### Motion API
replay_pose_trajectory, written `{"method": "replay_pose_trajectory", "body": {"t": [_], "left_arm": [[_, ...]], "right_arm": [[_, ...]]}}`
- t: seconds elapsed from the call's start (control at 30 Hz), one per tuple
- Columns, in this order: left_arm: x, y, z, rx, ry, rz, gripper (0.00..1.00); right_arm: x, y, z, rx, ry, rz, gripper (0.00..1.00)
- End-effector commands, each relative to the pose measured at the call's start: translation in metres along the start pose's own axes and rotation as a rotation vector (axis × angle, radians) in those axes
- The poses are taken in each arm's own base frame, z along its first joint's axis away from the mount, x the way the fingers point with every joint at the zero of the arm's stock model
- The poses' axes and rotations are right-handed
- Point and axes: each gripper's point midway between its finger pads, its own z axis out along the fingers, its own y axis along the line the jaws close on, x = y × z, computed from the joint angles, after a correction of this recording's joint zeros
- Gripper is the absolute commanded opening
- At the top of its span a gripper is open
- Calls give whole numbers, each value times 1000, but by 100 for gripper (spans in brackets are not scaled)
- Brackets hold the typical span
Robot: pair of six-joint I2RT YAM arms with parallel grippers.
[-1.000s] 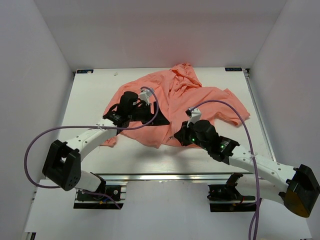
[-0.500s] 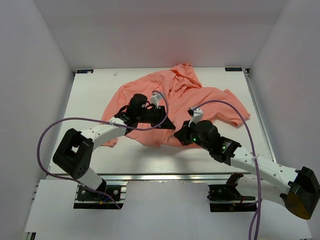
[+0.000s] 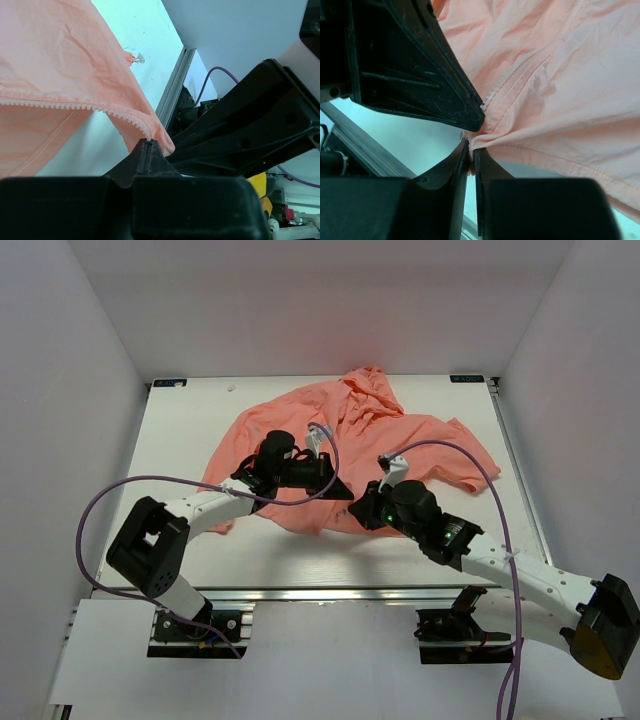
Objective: Zip up the jacket
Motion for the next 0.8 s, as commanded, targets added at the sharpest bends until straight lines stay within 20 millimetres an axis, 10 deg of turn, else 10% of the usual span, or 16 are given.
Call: {"method": "replay_pose_trajectory", "body": {"t": [0.0, 0.77], "left_arm": [[-2, -17, -3, 49, -10, 28, 0], [-2, -29, -6, 108, -33, 11, 0]], "right_arm": [[-14, -2, -3, 13, -64, 37, 18], [-5, 2, -4, -54, -73, 64, 36]]}}
